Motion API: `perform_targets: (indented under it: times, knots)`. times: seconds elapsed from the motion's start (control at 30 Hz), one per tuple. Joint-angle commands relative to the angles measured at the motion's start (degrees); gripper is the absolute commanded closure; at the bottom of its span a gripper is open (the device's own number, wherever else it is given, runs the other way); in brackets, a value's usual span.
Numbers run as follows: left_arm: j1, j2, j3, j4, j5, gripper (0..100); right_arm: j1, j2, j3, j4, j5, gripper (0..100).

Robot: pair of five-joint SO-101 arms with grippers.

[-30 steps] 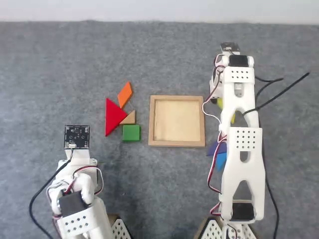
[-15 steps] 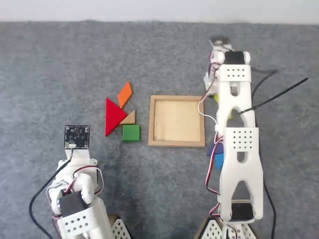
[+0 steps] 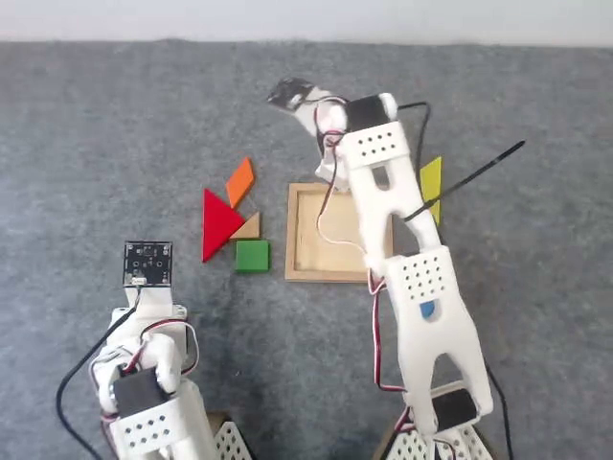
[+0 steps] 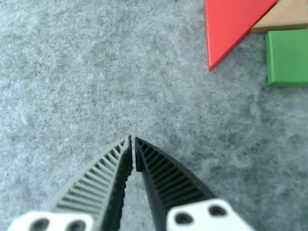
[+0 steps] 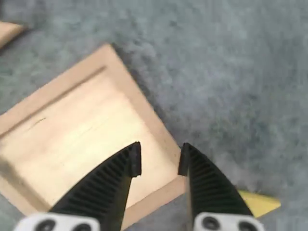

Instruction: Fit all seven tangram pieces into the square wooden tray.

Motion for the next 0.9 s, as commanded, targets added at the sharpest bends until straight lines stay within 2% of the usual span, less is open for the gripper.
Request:
perform_targets:
  times: [0.0, 0.1, 0.27, 0.47, 0.87]
  knots:
    - [-0.53, -1.14, -0.84, 0.53, -0.53, 99, 5.23, -4.00, -1.85, 0.31, -16.26, 70.4]
    - [-0.53, -1.14, -0.84, 0.53, -0.53, 99, 8.22, -2.95, -1.23, -2.24, -25.49, 64.7]
    - [-0.53, -1.14, -0.84, 0.53, -0.53, 99, 11.56, 3.21, -1.05, -5.76, -32.44, 64.5]
    - [-0.53, -1.14, -0.84, 0.53, -0.53, 99, 14.20, 6.90, -1.23, -6.55, -33.23, 64.4]
    - [-0.53, -1.14, -0.84, 0.53, -0.53, 99, 14.02, 8.92, 0.79, -5.93, -35.52, 64.5]
